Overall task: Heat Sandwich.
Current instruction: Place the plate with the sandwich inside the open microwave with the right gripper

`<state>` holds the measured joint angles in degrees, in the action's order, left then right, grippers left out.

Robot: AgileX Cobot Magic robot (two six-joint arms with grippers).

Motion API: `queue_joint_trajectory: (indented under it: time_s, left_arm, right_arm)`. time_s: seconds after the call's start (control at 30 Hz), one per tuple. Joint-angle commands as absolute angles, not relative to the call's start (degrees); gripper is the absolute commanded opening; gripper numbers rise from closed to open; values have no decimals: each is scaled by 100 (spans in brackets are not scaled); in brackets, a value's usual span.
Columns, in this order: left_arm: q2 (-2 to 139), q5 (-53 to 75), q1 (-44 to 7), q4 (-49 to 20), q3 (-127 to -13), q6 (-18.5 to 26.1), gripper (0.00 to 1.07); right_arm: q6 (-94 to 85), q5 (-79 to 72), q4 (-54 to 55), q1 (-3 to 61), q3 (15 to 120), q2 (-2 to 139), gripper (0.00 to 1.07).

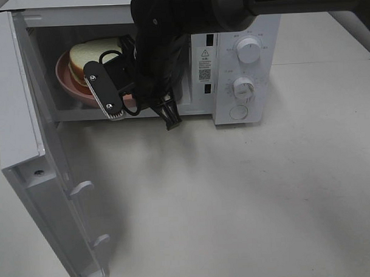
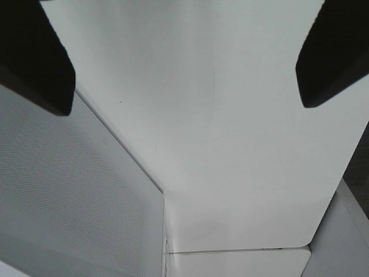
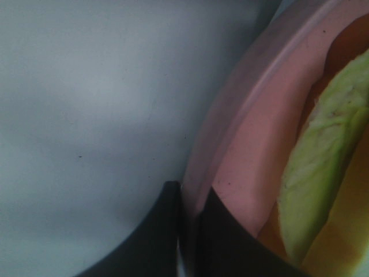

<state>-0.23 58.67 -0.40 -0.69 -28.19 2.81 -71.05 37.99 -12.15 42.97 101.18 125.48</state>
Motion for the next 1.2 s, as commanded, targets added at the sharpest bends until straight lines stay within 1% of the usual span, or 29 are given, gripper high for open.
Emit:
queue_joint_trajectory:
  time_s: [0.03,0.57,1.0,1.2]
  left_arm:
    - [-183,5884,-52,-63,-2813,269,106]
    - [-183,5884,-52,-63,-2813,269,106]
    - [-183,5884,-52,-57,-2813,269,106]
    - [-183,5884,-52,-57,-2813,269,106]
  right_arm:
    - [-6853,3696,-1283,4280,10411,12651,1]
    - [-6240,4291,-1289,4200,11631,13487,1]
    - [-6131,4395,-1473,3994,12170,13820,1]
    - [-6469,4217,-1473,3994,12393,13940,1]
